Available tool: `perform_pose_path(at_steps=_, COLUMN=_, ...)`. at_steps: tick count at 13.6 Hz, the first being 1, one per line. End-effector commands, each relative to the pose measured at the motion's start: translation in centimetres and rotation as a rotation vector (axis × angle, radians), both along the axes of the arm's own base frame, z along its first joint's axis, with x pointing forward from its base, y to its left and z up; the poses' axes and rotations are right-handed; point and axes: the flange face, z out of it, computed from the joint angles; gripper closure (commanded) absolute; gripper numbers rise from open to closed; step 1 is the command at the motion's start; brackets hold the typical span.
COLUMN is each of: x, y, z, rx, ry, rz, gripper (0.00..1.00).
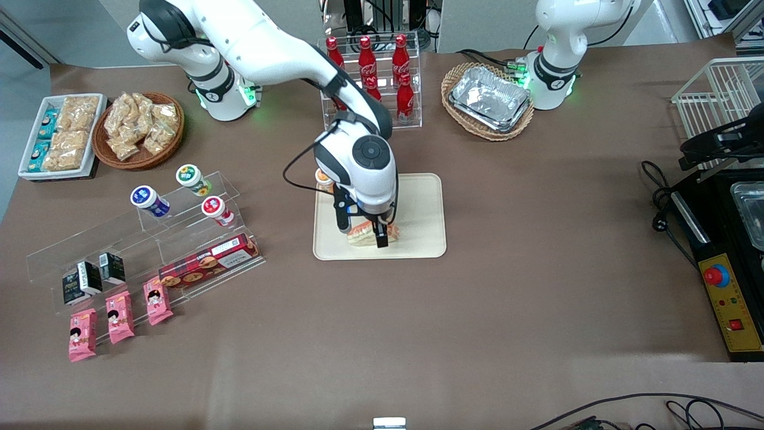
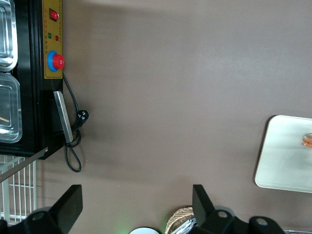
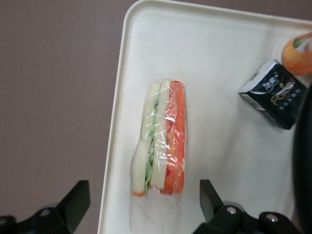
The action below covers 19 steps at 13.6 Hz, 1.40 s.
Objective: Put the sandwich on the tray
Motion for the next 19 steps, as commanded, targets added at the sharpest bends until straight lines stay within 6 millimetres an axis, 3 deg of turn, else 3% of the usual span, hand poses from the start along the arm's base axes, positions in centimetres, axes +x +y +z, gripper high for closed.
perform_pose_path(at_steps=1, x=-0.6, y=-1.9, z=9.5, rx=0.058, ry=0.045, rz=0.103, gripper=0.0)
perform_pose_path(at_steps=3, x=0.1, y=-4.1, z=15.2, rx=0.066, ry=0.031, rz=0.227, gripper=0.0)
perform_pose_path(at_steps=5, x=0.1, y=-5.8, z=19.3, rx=0.074, ry=-0.007, rz=0.435, gripper=0.0)
perform_pose_path(at_steps=8, x=1.8, y=-11.5, z=25.5, rx=0.053, ry=-0.084, rz=0.754, gripper=0.0)
perform_pose_path(at_steps=10, x=3.7, y=-17.6, z=28.7, rx=0.012, ry=-0.11, rz=1.015, gripper=0.0)
perform_pose_path(at_steps=12, x=5.6, y=-25.0, z=30.5, rx=-0.018, ry=-0.087, rz=1.175, gripper=0.0)
perform_pose_path(at_steps=16, x=7.9, y=-39.5, z=31.2, rx=-0.055, ry=-0.053, rz=1.444, gripper=0.0)
perform_pose_path(at_steps=18, x=8.8, y=-47.4, z=31.1, rx=-0.08, ry=-0.051, rz=1.495, gripper=0.0)
perform_pose_path(at_steps=19, x=9.1, y=-50.1, z=31.1, rx=-0.093, ry=-0.056, rz=1.487, gripper=0.0)
